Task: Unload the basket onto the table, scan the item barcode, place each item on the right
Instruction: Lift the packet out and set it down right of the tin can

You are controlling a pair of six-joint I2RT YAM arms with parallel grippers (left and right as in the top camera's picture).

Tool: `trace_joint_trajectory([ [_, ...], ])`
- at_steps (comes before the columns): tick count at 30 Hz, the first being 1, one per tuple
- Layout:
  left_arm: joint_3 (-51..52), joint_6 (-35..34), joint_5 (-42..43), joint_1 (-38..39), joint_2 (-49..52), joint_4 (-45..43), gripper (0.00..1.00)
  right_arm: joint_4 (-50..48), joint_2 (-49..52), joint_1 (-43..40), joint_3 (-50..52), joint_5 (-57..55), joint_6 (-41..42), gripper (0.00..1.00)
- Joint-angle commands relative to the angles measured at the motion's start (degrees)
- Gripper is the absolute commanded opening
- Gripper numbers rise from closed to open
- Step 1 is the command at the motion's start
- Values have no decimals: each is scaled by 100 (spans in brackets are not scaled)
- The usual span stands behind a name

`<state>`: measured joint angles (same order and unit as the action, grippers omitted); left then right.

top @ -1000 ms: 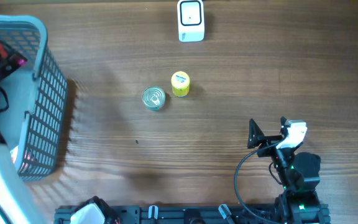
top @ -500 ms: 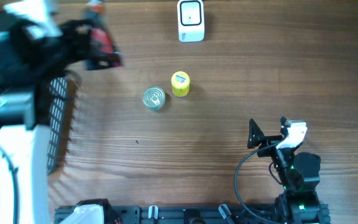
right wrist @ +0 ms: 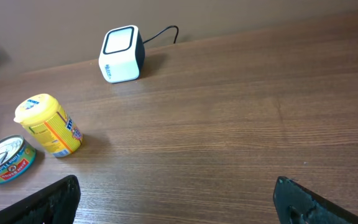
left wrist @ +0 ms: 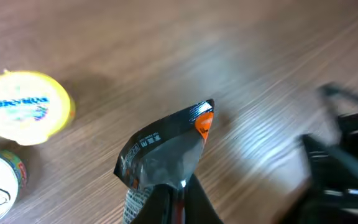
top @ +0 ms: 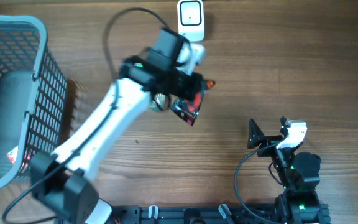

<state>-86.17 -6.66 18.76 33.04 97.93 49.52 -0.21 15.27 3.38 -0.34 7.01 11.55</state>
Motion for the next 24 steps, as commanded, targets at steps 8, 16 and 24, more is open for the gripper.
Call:
trace_joint_trajectory([
  [8,761,173,-1016,271,1163,-479,6,-17,-9,-24,2,-94,48,100],
  [16,988,175,-1349,271,1003,-686,78,-17,-9,-24,2,-94,46,100],
  [24,922,197,-1193,396,-1878,-693,100,-17,-9,-22,2,-94,46,100],
])
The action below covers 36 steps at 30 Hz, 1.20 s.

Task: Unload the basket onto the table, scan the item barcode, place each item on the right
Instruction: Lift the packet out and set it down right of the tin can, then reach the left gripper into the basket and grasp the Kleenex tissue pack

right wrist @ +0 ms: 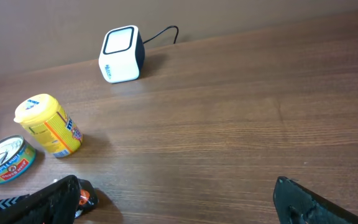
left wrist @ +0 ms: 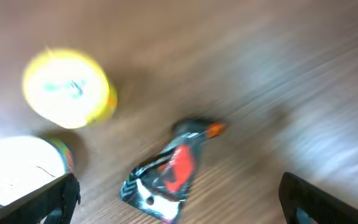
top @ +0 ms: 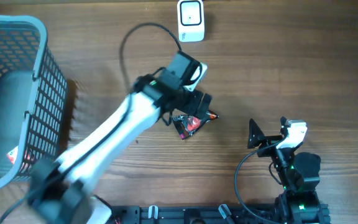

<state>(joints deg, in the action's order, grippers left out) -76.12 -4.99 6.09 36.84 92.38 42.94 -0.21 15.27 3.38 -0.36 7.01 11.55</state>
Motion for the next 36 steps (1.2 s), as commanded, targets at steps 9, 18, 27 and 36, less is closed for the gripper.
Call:
trace_joint_trajectory([
  [9,-564,-1132,-3261,-2446,-3794,-850,100,-15,-9,-22,4,-92,50,100],
  [18,-619,-3926,-1106,-8063,-2826,431,100,-13,-9,-22,4,-92,59,100],
  [27,-605,-4393,-868,-8806,-546,1462,100,-9,-9,-22,4,-94,59,100],
  [36,-573,-4922,-872,-8806,468,1937,100,-125,369,-22,4,-94,57,100],
])
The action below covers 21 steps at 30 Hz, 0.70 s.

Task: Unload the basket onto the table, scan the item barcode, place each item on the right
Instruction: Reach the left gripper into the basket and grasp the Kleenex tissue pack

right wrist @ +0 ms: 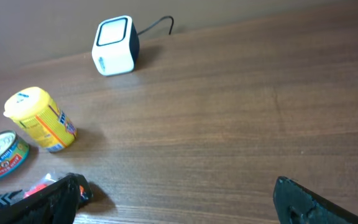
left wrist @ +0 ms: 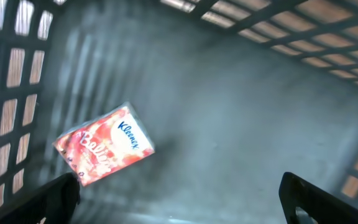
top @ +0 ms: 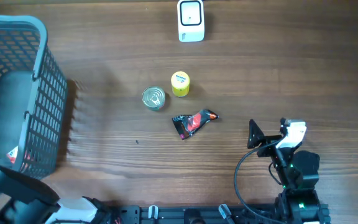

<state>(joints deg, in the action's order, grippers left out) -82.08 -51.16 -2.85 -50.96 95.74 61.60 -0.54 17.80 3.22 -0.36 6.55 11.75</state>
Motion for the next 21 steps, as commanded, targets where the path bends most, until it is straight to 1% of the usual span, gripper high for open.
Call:
trace_joint_trajectory([
  [1,44,-354,22,-26,142,103,100,-111,140,-9,4,-48,39,100],
  [3,48,-256,15,-26,146,125,100,-133,155,-7,4,-48,39,100],
  [5,48,254,-11,-28,146,98,100,-142,155,-7,4,-48,37,100],
  [7,48,984,-227,-26,146,37,100,-155,155,-7,4,-48,39,100],
  [11,63,1615,-857,-26,166,-33,100,-179,155,-7,4,-48,39,100],
  [12,90,1985,-857,-26,166,-136,100,-181,155,-9,4,-48,39,100],
  [16,455,3051,-813,111,166,-691,100,-181,155,-7,4,-50,35,100],
  [18,892,3595,-809,214,166,-1110,100,-179,155,-9,4,-50,26,100],
  [21,1408,3748,-767,278,166,-1432,100,-179,155,-9,4,-52,24,100],
])
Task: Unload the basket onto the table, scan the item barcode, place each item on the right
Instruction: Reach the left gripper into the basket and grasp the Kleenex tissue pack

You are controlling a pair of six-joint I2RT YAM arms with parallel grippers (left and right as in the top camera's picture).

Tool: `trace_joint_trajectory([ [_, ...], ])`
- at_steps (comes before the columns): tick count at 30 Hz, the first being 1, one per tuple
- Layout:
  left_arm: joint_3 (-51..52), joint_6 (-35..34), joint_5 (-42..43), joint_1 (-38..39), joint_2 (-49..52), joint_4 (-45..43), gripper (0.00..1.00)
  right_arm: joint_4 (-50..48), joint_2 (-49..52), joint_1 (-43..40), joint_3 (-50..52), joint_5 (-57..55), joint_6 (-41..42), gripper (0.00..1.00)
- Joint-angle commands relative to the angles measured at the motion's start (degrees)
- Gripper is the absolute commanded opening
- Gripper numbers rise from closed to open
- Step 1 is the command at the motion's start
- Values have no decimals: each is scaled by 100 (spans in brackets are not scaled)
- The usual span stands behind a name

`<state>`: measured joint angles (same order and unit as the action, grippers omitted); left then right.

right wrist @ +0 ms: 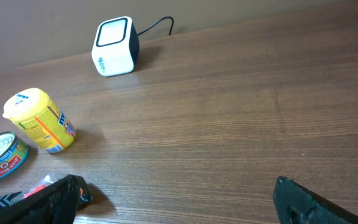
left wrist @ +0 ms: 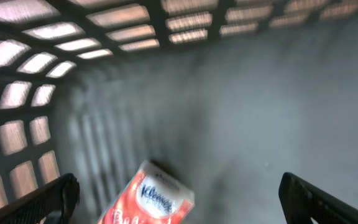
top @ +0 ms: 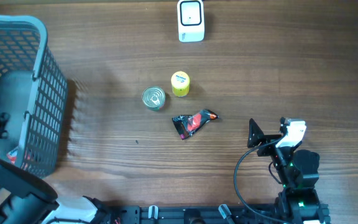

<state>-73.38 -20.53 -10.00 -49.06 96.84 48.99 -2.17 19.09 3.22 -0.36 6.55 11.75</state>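
A red Kleenex tissue pack (left wrist: 149, 200) lies on the grey basket floor. My left gripper (left wrist: 179, 208) hangs open just above it, one finger on each side of it in the left wrist view. In the overhead view that gripper is inside the grey basket (top: 42, 37). The white barcode scanner (top: 191, 20) stands at the table's far edge. A black and red pouch (top: 193, 122) lies mid-table. My right gripper (top: 267, 140) rests open near the front right, holding nothing.
A yellow tub (top: 180, 84) and a tin can (top: 153, 98) stand just behind the pouch. The scanner (right wrist: 112, 37) has a cable running off behind it. The basket's mesh walls (left wrist: 23, 74) close in around the left gripper.
The left gripper has shifted inside the basket. The tissue pack now sits lower and more central between its fingers. The right arm and the table items have not moved.
My left gripper first held the black and red pouch above the table near the cans. Then the pouch lay on the table with the gripper open above it. Later the gripper was open inside the basket over the tissue pack, where it still is.
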Motion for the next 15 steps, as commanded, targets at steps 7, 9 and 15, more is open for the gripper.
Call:
trace_joint_trajectory([
  [7,918,660,15,96,57,-247,99,-15,26,-9,4,-52,24,100],
  [9,986,662,31,96,57,-221,100,-20,26,-9,4,-52,22,100],
  [15,1735,658,142,94,57,-876,100,-33,26,-7,4,-50,26,100],
])
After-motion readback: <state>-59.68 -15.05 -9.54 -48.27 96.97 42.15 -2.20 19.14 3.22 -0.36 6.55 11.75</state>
